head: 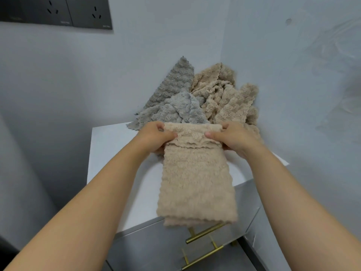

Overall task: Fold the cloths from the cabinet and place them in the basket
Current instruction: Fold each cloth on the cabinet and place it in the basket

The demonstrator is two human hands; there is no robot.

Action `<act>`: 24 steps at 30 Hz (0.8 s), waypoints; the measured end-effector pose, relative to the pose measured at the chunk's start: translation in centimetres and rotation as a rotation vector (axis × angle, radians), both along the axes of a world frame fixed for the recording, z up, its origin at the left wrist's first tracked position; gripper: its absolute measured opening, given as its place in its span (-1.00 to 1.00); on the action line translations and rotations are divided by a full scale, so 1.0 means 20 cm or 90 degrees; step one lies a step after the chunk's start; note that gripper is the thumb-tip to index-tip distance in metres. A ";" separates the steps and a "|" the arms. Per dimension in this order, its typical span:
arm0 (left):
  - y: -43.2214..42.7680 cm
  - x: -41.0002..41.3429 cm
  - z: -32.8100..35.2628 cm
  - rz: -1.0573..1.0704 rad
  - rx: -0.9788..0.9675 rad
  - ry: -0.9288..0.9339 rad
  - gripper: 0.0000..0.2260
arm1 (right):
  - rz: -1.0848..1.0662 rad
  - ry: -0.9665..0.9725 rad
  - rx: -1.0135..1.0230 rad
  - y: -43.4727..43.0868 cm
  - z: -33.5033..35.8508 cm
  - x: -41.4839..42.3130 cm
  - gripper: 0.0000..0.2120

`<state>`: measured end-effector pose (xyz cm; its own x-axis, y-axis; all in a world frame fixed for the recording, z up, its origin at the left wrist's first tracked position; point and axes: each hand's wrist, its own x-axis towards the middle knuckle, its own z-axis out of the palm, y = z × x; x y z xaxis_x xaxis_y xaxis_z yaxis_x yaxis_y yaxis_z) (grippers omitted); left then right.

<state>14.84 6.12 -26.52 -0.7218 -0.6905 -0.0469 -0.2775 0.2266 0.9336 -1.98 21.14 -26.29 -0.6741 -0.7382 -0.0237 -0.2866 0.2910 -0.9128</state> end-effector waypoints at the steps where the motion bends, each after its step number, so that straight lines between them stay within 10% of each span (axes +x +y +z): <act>1: 0.01 -0.01 -0.02 0.045 -0.037 0.020 -0.78 | -0.030 0.006 -0.042 -0.02 -0.03 0.00 -0.44; 5: 0.03 0.01 -0.09 0.085 0.010 0.094 -0.71 | -0.041 -0.032 -0.076 -0.02 -0.10 0.03 -0.78; 9: 0.00 0.02 -0.11 0.065 0.021 0.081 -0.40 | -0.021 -0.102 -0.106 -0.01 -0.11 0.00 -0.64; 14: -0.01 0.04 -0.11 0.045 -0.029 0.115 -0.81 | 0.017 -0.118 -0.110 0.03 -0.08 0.01 -0.80; 24: 0.01 0.11 -0.02 -0.119 -0.217 0.035 -0.74 | 0.045 0.081 -0.070 0.12 -0.02 0.08 -0.70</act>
<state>17.03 6.42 -26.96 -0.8321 -0.5155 0.2044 -0.1536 0.5685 0.8082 -0.34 23.51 -26.65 -0.6129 -0.7774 0.1417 -0.4174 0.1662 -0.8934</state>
